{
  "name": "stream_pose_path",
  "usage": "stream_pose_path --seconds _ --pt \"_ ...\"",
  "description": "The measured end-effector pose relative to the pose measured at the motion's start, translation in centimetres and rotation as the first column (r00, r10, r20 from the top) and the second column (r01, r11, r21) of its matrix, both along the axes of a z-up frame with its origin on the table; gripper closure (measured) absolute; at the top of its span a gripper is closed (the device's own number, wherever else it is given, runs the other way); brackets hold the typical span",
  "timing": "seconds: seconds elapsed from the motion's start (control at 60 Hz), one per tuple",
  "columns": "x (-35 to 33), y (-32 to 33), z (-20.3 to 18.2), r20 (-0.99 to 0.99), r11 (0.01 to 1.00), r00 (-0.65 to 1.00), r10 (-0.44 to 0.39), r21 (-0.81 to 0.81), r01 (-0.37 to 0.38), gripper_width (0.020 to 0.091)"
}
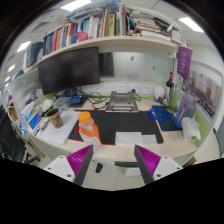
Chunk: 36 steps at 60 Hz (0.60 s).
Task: Pour water
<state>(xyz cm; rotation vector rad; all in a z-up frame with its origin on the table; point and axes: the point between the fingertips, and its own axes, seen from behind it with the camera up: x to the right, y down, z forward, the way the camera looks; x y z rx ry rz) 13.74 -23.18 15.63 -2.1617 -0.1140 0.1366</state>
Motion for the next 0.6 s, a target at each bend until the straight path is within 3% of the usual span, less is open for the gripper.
stream_pose_path --seconds 0.117,0.133,0.167,0.383,0.567,0.6 --pt "-4.3 1.9 -1.7 -0.008 0.997 0.999 0.047 0.056 -0.046 0.0244" --pt "-3.0 1.4 -0.6 -0.001 0.997 0.999 0.047 0.063 -0.047 0.0244" --pt "-5.7 2.8 -2.6 0.002 0.995 0.999 0.041 0.091 -0.041 0.0245" --pt "-8.3 8.1 -4.9 -0.002 0.973 0.998 -0.069 0.219 0.068 0.0246" --pt "-10.0 11.5 -5.3 0.065 0.945 0.994 -0.089 0.322 0.063 0.0277" --pt "-10.4 12.0 -5.4 0.080 0.941 0.993 -0.085 0.334 0.054 0.0314"
